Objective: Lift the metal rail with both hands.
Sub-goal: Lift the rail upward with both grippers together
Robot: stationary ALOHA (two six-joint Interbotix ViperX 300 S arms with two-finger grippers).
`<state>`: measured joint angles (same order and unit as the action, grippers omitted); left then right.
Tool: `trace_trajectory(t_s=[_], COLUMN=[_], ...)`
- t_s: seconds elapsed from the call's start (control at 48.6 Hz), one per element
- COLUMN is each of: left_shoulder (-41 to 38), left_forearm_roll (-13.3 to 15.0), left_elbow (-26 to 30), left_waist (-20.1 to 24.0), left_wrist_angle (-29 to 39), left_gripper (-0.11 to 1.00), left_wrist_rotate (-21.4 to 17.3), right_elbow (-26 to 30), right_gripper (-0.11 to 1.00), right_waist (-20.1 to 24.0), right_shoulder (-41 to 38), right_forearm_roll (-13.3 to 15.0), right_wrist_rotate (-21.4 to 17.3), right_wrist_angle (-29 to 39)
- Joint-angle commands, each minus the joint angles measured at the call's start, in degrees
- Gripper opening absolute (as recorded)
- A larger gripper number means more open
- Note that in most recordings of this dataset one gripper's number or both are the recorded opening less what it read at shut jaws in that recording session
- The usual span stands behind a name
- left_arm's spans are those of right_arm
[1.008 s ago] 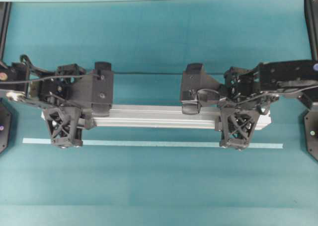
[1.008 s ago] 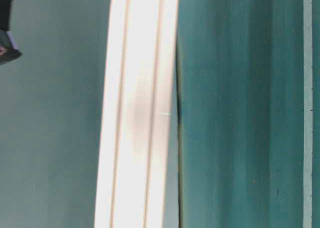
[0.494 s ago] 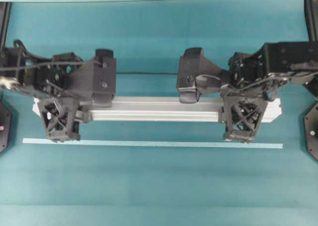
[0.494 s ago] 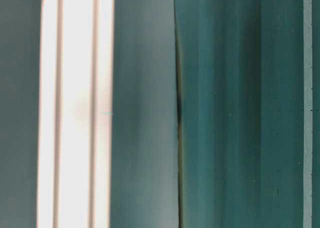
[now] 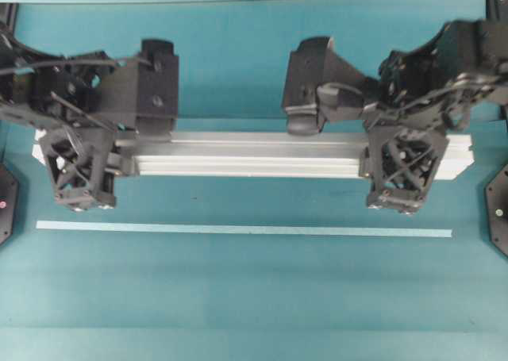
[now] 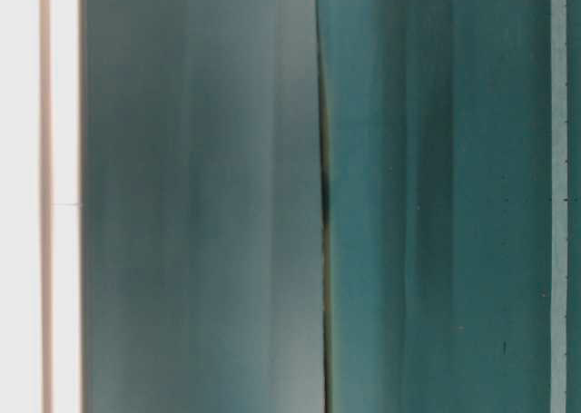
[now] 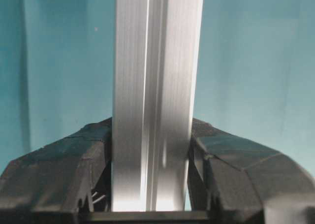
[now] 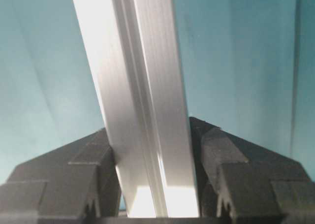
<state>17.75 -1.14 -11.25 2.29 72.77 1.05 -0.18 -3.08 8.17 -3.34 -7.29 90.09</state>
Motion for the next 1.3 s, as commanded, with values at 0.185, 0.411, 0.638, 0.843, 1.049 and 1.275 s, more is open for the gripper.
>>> trace_trajectory(t_s=[0.185, 0.411, 0.638, 0.843, 1.049, 1.275], left_shoulder=[0.70, -0.53, -1.49, -3.34, -4.57, -4.39], left_forearm_roll=[-0.18, -0.35, -0.70, -0.70, -0.70, -0.70], left_elbow=[8.79, 13.71, 18.37, 22.50, 24.61, 24.70], left_waist=[0.09, 0.09, 0.62, 0.88, 0.88, 0.88], left_wrist_angle=[3.08, 7.82, 9.93, 13.36, 13.80, 13.80], left_gripper=[0.36, 0.36, 0.36, 0.36, 0.36, 0.36], left_wrist_rotate=[0.53, 0.00, -1.14, -1.14, -1.41, -1.41], right_elbow=[6.42, 12.39, 18.11, 18.54, 18.46, 17.67], right_gripper=[0.39, 0.39, 0.39, 0.39, 0.39, 0.39], right_waist=[-1.05, -1.41, -2.20, -2.20, -2.29, -2.37], right_shoulder=[0.09, -0.18, -0.18, -0.09, 0.26, 0.26], right_forearm_roll=[0.00, 0.88, 2.55, 2.55, 2.46, 2.46], right_wrist_rotate=[-3.34, -5.45, -5.98, -5.89, -5.89, -5.89], right_wrist_angle=[1.58, 4.48, 5.19, 5.27, 5.36, 5.45])
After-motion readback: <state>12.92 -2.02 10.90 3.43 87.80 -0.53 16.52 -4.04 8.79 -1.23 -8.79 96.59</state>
